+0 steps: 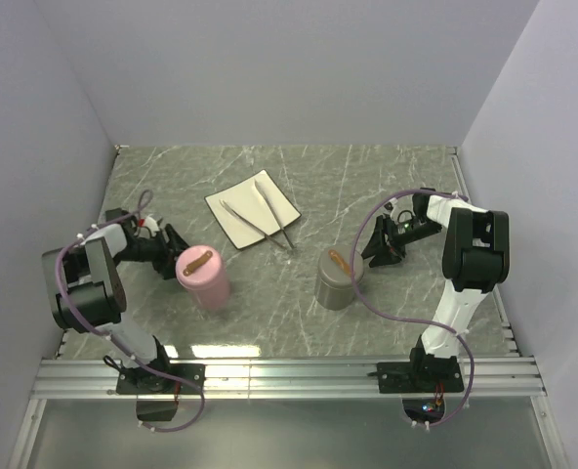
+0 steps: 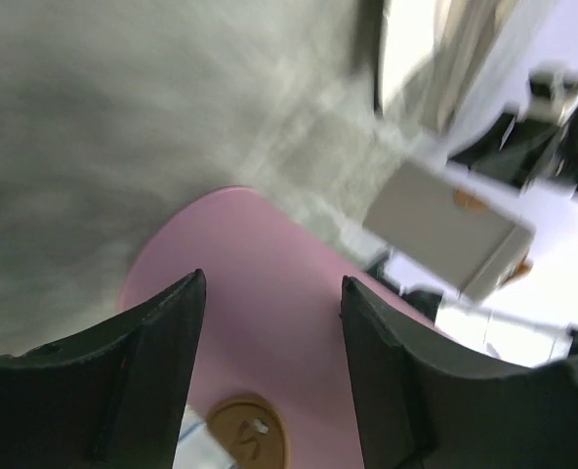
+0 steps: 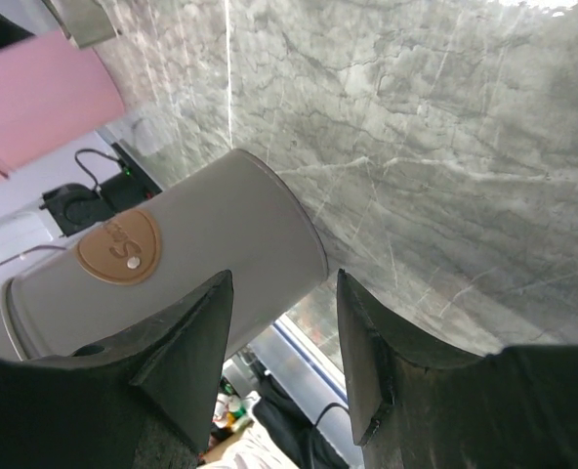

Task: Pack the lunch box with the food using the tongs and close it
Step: Move the packing box to the center of the board.

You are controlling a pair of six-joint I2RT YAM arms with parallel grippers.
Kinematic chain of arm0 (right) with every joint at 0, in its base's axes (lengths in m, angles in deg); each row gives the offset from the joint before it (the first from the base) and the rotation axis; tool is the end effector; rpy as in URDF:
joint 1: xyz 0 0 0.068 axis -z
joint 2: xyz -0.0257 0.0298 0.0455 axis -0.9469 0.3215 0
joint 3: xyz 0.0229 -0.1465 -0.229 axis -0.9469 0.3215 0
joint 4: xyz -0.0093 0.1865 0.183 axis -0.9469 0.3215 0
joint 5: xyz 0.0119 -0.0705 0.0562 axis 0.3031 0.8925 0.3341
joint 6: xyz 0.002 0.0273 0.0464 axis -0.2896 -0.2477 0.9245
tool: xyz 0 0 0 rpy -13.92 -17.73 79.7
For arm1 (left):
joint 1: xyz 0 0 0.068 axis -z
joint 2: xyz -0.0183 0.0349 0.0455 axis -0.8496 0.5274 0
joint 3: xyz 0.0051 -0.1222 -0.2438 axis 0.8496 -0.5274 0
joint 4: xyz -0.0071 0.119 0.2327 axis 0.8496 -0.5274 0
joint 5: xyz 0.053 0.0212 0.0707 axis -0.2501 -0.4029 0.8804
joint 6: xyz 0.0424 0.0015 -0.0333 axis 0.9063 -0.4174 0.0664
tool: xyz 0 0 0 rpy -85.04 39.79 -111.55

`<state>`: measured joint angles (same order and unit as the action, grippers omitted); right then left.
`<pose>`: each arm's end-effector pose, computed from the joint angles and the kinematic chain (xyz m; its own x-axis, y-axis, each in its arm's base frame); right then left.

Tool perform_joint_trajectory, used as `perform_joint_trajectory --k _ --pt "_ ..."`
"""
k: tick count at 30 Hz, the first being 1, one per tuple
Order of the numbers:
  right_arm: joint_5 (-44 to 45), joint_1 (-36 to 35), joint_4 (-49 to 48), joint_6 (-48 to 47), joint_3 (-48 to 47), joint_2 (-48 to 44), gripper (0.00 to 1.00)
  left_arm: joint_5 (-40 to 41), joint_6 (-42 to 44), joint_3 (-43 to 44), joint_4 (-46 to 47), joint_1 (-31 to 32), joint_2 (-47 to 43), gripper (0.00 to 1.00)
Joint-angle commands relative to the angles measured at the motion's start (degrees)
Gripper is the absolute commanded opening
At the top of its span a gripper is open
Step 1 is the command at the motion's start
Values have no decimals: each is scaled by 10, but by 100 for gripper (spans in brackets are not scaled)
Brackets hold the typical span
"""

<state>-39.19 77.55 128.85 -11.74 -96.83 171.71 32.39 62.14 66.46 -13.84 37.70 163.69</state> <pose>0.3328 -0.0093 0.1428 -0.9972 0.0707 0.0260 0.0649 0.6328 0.7716 0.2711 0.0724 0.1537 -0.8554 -0.5106 0.0875 -0.3884 0.5205 -0.7604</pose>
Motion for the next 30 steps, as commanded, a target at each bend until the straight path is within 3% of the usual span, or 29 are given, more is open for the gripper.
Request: perform_joint_trajectory --k 1,5,11,14,15,17,18,19,23,26,27,30 --pt "-9 4 20 -31 -7 -34 54 -50 -37 -30 31 61 -53 64" --pt "-9 7 39 -62 -14 -38 54 -68 -63 -42 66 117 -75 63" --pt "17 66 21 -164 -23 -117 57 -62 28 38 51 82 -81 75" --pt "19 98 22 -254 -27 -150 59 -53 150 92 31 29 -89 84" --pt "19 103 24 -283 -23 -176 61 -62 240 127 -18 18 -86 85" --pt "19 111 21 -368 -10 -221 62 -65 319 160 -80 0 -73 86" --pt "16 111 19 -399 12 -237 63 -74 432 185 -127 -3 -69 86" --pt "15 111 12 -454 25 -254 64 -63 488 191 -192 -3 -68 86" --pt "6 111 1 -565 103 -331 67 -20 699 173 -278 -28 -98 90" --pt "6 110 16 -658 141 -366 69 14 900 147 -367 -57 -122 93" --pt "7 109 20 -683 152 -375 70 19 1004 127 -390 -66 -128 94" --pt "16 105 29 -781 199 -412 70 49 1121 85 -396 -86 -160 95"
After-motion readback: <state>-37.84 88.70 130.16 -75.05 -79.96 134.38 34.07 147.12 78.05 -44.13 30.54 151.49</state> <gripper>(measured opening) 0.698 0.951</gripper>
